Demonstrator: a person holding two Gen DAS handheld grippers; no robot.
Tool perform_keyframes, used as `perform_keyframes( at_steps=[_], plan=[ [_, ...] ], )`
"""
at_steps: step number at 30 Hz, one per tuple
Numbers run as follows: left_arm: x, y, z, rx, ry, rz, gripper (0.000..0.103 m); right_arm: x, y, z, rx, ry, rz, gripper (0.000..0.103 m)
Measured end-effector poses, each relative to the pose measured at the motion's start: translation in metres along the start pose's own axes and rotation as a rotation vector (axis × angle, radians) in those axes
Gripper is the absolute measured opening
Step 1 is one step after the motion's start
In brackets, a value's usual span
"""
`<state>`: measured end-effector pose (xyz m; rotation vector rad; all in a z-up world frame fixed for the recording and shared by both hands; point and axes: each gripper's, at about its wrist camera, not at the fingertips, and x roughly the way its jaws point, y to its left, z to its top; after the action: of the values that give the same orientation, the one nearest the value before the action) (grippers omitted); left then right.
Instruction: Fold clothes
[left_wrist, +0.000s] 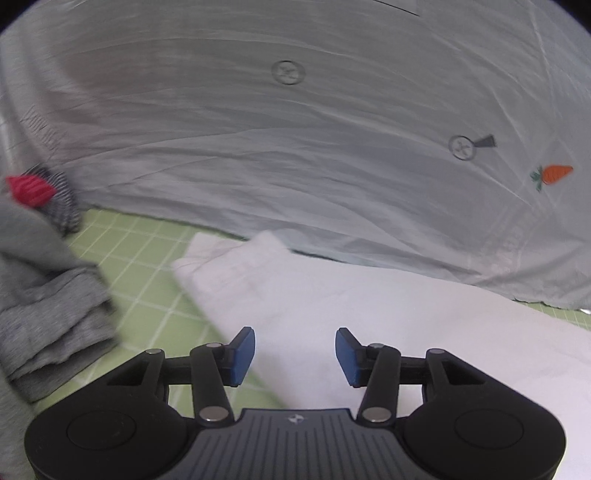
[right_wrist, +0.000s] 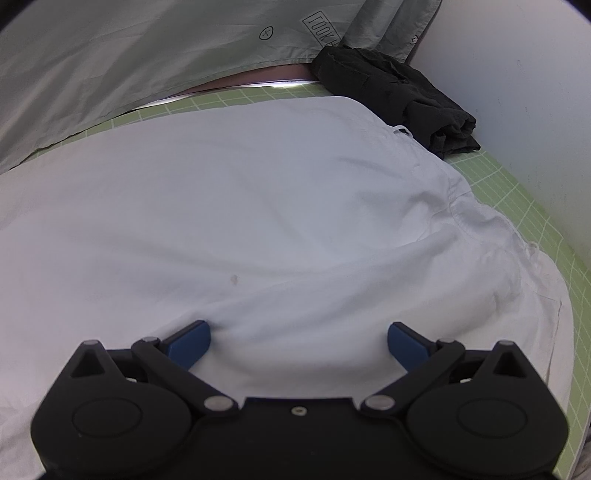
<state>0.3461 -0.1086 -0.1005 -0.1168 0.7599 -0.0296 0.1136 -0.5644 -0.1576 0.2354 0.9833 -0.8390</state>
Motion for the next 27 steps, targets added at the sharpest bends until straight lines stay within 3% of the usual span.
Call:
perform_keyframes(
  at_steps=[4, 7, 11, 12, 13, 15, 22, 27],
  plan=[
    [0.007, 0.022, -0.005, -0.101, 0.043, 0.000, 0.051, 0.000, -0.001, -0.001, 0.016, 0.001, 0.004, 0.103],
    [0.018, 0.031, -0.006, -0.160, 0.072, -0.061, 0.053, 0.000, 0.000, -0.001, 0.015, -0.001, -0.004, 0.103],
    [0.025, 0.029, -0.004, -0.170, 0.072, -0.066, 0.051, 0.000, 0.000, -0.002, 0.016, -0.003, -0.004, 0.103],
    [0.021, 0.030, -0.003, -0.171, 0.072, -0.065, 0.043, 0.000, 0.000, -0.002, 0.017, -0.003, -0.003, 0.103],
    [0.018, 0.032, -0.003, -0.173, 0.072, -0.064, 0.023, 0.000, -0.001, -0.002, 0.017, -0.003, -0.002, 0.103],
    [0.012, 0.034, -0.001, -0.175, 0.073, -0.062, 0.008, 0.001, -0.001, -0.001, 0.016, -0.002, -0.001, 0.103],
    [-0.029, 0.051, -0.007, -0.225, 0.054, -0.056, 0.003, 0.000, -0.001, -0.002, 0.017, -0.006, -0.001, 0.103],
    [-0.081, 0.083, -0.040, -0.300, 0.092, 0.023, 0.003, 0.001, -0.003, -0.002, 0.018, -0.008, 0.007, 0.103]
  ],
)
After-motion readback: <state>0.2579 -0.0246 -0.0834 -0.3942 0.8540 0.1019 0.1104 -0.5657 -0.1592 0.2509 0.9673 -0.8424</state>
